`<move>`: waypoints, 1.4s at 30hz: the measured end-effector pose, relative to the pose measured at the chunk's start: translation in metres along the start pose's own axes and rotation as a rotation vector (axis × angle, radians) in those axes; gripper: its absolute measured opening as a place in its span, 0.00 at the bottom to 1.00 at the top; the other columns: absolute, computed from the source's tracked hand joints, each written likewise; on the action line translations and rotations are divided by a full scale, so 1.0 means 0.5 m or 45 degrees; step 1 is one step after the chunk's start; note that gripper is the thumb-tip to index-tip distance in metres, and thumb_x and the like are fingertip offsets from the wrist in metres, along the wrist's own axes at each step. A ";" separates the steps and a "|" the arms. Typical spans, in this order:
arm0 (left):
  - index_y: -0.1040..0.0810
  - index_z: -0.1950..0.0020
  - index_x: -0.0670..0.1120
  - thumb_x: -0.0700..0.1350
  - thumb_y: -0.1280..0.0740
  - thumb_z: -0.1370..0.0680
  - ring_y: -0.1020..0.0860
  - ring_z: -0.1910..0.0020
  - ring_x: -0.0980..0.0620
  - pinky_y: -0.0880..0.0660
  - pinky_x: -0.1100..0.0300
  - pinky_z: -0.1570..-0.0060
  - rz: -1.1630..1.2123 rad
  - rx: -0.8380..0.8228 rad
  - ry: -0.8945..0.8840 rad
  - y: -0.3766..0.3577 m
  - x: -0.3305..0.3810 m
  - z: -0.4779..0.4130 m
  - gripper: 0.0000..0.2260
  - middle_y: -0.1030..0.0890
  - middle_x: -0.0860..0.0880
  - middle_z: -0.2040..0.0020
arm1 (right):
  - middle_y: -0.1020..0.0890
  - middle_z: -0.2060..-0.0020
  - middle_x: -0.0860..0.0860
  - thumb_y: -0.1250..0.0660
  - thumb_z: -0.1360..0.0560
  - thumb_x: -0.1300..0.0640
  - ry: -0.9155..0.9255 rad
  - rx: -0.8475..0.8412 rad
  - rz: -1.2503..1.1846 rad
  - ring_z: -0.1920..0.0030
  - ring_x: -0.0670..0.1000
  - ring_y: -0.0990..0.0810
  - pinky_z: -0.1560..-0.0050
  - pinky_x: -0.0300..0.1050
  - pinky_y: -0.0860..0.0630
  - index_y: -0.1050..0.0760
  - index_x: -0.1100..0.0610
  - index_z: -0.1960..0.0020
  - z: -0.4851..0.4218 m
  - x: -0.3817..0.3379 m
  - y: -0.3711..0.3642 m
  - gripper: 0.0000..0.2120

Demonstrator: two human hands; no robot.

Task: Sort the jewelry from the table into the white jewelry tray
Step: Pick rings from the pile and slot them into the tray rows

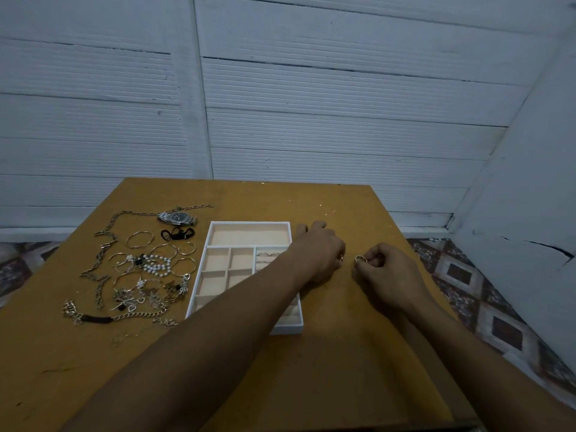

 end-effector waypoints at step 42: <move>0.16 0.47 0.49 0.47 0.32 0.23 0.23 0.58 0.62 0.32 0.72 0.62 0.743 0.331 0.291 0.086 -0.229 0.304 0.07 0.17 0.54 0.54 | 0.18 0.63 0.45 0.30 0.26 0.60 0.386 -0.253 0.023 0.60 0.46 0.20 0.61 0.38 0.25 0.22 0.48 0.58 0.065 -0.186 -0.085 0.06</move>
Point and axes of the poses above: each hand's wrist, its own z-axis away from the middle knuckle, its own y-axis out of the back of the hand, x = y × z, the point moved 6 cm from there along -z, towards the middle knuckle
